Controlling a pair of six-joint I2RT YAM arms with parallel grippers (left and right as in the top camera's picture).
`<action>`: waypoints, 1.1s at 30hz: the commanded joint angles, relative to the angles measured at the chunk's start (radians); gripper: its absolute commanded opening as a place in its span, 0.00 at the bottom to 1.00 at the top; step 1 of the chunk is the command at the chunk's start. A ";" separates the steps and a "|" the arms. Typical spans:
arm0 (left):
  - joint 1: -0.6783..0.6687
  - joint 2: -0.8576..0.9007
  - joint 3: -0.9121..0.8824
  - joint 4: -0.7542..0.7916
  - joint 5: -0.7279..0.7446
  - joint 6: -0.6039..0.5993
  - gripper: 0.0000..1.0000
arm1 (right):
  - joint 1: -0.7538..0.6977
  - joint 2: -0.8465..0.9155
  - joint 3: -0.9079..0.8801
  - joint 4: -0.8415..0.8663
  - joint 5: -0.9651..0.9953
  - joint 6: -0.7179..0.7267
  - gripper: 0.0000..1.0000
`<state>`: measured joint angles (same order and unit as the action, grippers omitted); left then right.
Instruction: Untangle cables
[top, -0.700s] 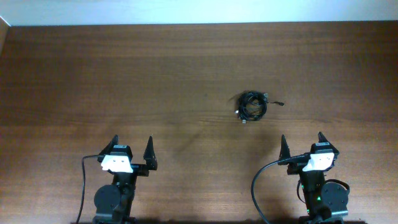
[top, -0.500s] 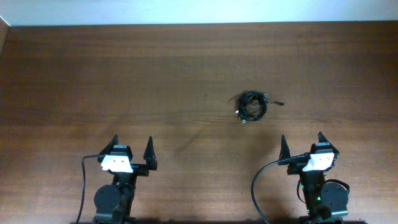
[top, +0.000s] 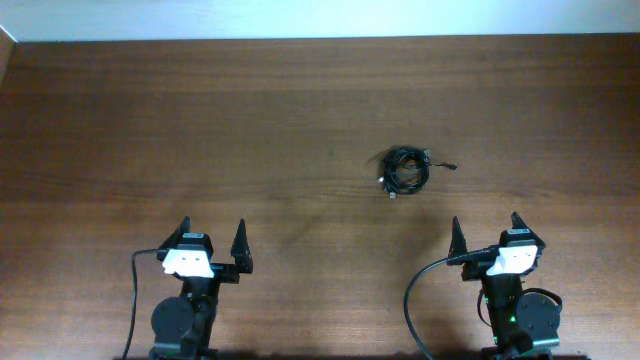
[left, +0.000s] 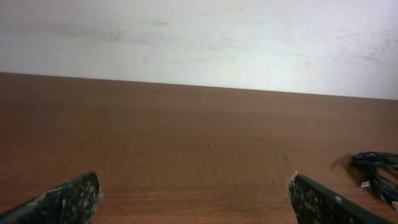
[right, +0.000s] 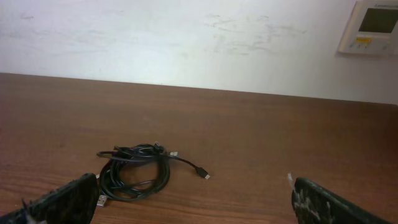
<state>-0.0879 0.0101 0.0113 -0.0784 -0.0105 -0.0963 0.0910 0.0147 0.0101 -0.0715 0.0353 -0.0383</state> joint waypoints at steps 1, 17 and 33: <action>-0.003 -0.002 -0.002 -0.006 0.012 0.016 0.99 | -0.008 -0.006 -0.005 -0.008 -0.009 -0.007 0.99; -0.003 -0.002 -0.002 -0.006 0.011 0.016 0.99 | -0.008 -0.006 -0.005 -0.008 -0.009 -0.007 0.98; -0.003 -0.002 -0.002 0.017 0.010 0.016 0.99 | -0.008 -0.006 -0.005 -0.008 -0.009 -0.007 0.99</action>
<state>-0.0879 0.0101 0.0113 -0.0681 -0.0101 -0.0963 0.0910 0.0147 0.0101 -0.0715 0.0353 -0.0383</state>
